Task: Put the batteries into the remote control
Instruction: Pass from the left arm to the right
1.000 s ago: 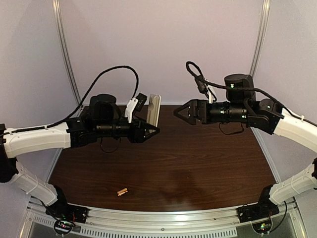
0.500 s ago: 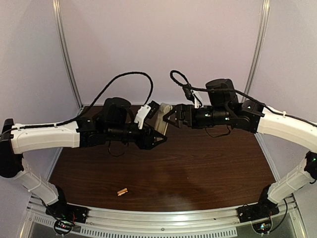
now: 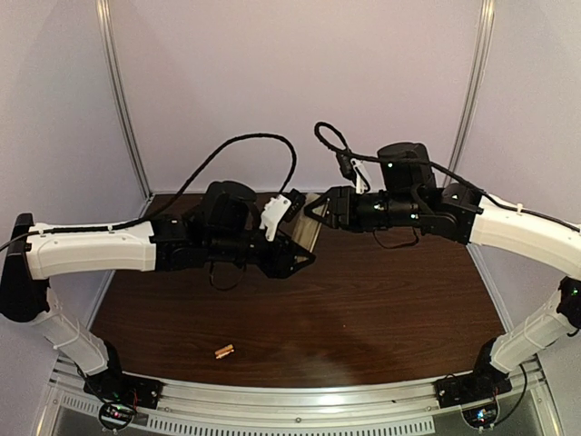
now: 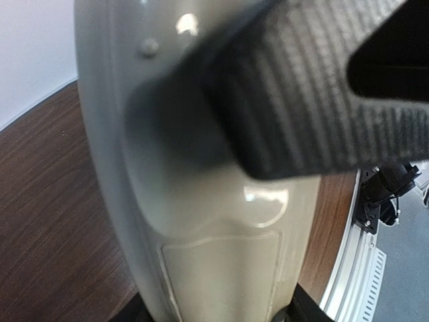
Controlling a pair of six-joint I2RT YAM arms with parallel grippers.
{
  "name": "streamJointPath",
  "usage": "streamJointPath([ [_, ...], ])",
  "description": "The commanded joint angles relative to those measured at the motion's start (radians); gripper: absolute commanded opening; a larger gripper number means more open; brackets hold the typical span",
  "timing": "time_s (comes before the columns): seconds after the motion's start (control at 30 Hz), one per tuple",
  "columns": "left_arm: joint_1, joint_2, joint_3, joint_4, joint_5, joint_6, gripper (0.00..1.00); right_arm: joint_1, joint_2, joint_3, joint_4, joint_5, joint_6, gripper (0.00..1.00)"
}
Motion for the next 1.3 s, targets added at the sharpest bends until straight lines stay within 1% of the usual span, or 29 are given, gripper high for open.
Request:
streamJointPath([
  [0.0, -0.011, 0.012, 0.036, 0.012, -0.051, 0.019, 0.23, 0.005, 0.013, 0.027, 0.021, 0.033, 0.025, 0.49],
  [0.07, -0.017, 0.014, 0.038, 0.012, -0.061, 0.021, 0.23, 0.004, 0.015, 0.026, 0.022, 0.037, 0.031, 0.46],
  [0.37, -0.029, 0.028, 0.057, -0.001, -0.084, 0.021, 0.23, 0.002, 0.034, 0.011, 0.051, 0.035, 0.059, 0.43],
  [0.4, -0.028, 0.028, 0.059, -0.003, -0.116, 0.019, 0.23, 0.001, 0.036, 0.008, 0.053, 0.036, 0.063, 0.42],
  [0.5, -0.029, 0.029, 0.063, -0.004, -0.130, 0.012, 0.23, -0.002, 0.039, 0.000, 0.054, 0.041, 0.068, 0.40],
  [0.57, -0.028, 0.030, 0.068, -0.004, -0.129, 0.010, 0.23, -0.004, 0.041, -0.005, 0.055, 0.042, 0.072, 0.37],
  [0.67, -0.029, 0.031, 0.073, -0.004, -0.128, 0.009, 0.26, -0.009, 0.041, -0.012, 0.058, 0.042, 0.075, 0.26],
  [0.73, -0.029, 0.028, 0.072, -0.004, -0.123, 0.009, 0.32, -0.015, 0.036, -0.016, 0.061, 0.034, 0.074, 0.18],
  [0.77, -0.029, 0.025, 0.069, -0.004, -0.119, 0.011, 0.39, -0.019, 0.033, -0.018, 0.065, 0.024, 0.075, 0.14],
  [0.8, -0.028, 0.019, 0.067, -0.004, -0.117, 0.011, 0.47, -0.025, 0.027, -0.025, 0.071, 0.015, 0.076, 0.10],
  [0.87, -0.026, -0.004, 0.056, -0.005, -0.103, 0.032, 0.69, -0.046, 0.011, -0.048, 0.092, -0.015, 0.080, 0.01],
  [0.9, -0.026, -0.022, 0.050, -0.008, -0.102, 0.048, 0.77, -0.052, -0.001, -0.060, 0.102, -0.035, 0.080, 0.00],
  [0.97, -0.022, -0.066, 0.027, -0.011, -0.102, 0.074, 0.89, -0.080, -0.027, -0.092, 0.121, -0.076, 0.079, 0.00],
  [1.0, -0.020, -0.094, 0.011, -0.006, -0.071, 0.091, 0.96, -0.094, -0.038, -0.109, 0.134, -0.115, 0.078, 0.00],
  [1.03, -0.015, -0.118, -0.006, 0.000, -0.053, 0.107, 0.97, -0.109, -0.051, -0.128, 0.146, -0.138, 0.077, 0.00],
  [1.17, -0.003, -0.202, -0.063, 0.003, -0.009, 0.178, 0.98, -0.155, -0.088, -0.195, 0.214, -0.314, 0.069, 0.00],
  [1.27, -0.003, -0.237, -0.099, -0.004, 0.023, 0.248, 0.97, -0.166, -0.087, -0.203, 0.207, -0.411, 0.053, 0.00],
])
